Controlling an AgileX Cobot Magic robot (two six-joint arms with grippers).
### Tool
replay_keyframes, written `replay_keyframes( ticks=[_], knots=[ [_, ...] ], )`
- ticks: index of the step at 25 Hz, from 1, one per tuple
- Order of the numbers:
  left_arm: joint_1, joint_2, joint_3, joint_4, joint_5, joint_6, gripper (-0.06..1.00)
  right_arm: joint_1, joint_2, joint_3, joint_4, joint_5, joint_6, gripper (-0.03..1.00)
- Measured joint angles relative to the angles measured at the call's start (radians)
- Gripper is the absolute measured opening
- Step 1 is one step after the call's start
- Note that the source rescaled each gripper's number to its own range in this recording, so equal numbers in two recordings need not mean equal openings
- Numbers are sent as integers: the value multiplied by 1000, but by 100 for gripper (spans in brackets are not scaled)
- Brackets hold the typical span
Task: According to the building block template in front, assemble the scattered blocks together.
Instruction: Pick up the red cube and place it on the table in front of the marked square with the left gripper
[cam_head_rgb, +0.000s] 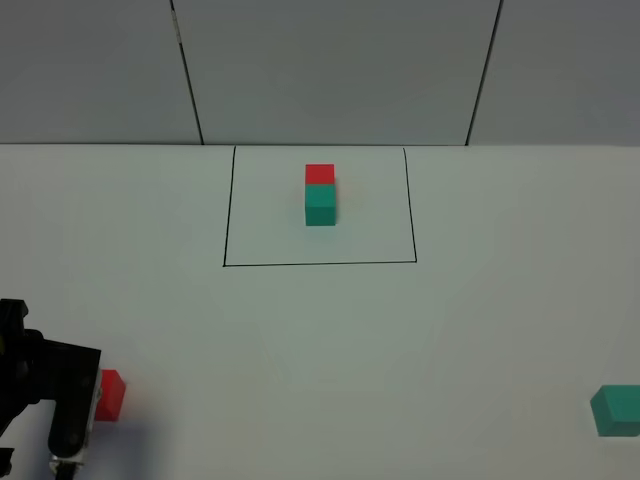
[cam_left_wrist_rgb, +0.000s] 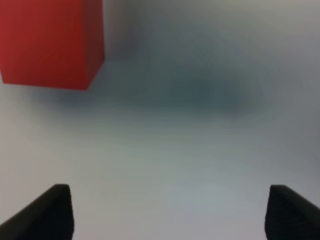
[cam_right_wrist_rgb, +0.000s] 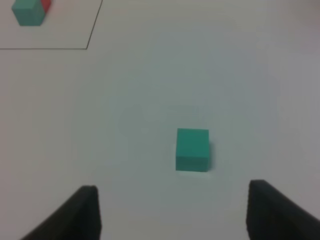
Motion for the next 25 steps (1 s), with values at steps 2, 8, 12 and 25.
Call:
replay_keyframes(
  ticks=[2,8,12,25],
  knots=[
    [11,16,-12,-4,-26,26,84,0,0,0,0,0,0,56],
    [22,83,-63,-27,-77,52,84,0,0,0,0,0,0,56],
    [22,133,-80,-96,-94,141,84,0,0,0,0,0,0,56],
    [32,205,-86,-138,-184,198,94,0,0,0,0,0,0,56]
  ],
)
